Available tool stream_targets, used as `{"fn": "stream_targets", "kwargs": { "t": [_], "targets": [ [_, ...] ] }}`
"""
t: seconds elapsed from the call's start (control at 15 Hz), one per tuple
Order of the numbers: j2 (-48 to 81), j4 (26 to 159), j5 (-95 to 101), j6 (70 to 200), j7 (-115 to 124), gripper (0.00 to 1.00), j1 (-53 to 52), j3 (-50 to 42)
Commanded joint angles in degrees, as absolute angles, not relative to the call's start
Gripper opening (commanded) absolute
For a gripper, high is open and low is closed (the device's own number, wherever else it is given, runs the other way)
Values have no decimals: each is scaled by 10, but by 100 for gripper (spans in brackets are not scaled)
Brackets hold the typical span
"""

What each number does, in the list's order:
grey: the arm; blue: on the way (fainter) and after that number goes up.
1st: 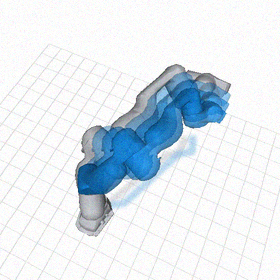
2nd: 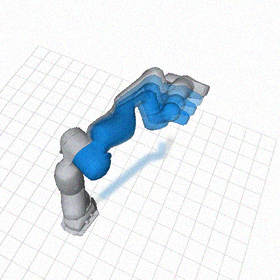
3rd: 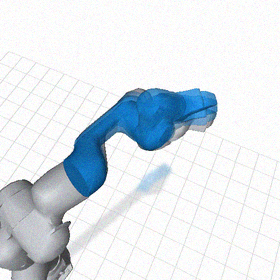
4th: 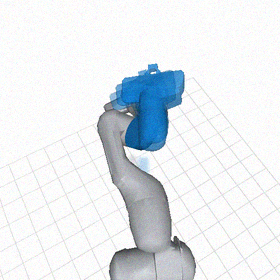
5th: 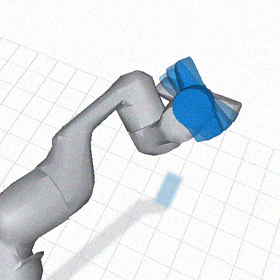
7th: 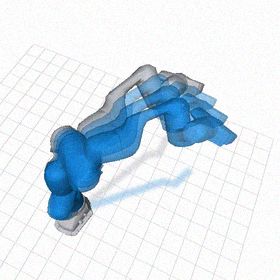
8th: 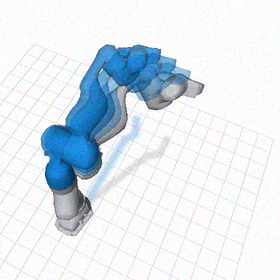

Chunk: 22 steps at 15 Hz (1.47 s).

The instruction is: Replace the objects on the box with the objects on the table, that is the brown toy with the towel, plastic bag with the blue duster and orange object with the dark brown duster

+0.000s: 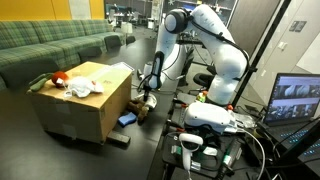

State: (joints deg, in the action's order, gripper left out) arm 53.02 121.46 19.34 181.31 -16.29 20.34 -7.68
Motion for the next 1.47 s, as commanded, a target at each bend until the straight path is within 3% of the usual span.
{"fn": "stream_targets", "kwargs": {
  "t": [0.0,0.33,0.73,1.4],
  "targets": [
    [501,1259,190,1815,-184,0,213,-52],
    [407,1319,182,1805,-169,0,180,-62],
    [262,1378,179,1802,-140,0,94,-139],
    [139,1331,248,1748,16,0,-216,-438]
  ]
}}
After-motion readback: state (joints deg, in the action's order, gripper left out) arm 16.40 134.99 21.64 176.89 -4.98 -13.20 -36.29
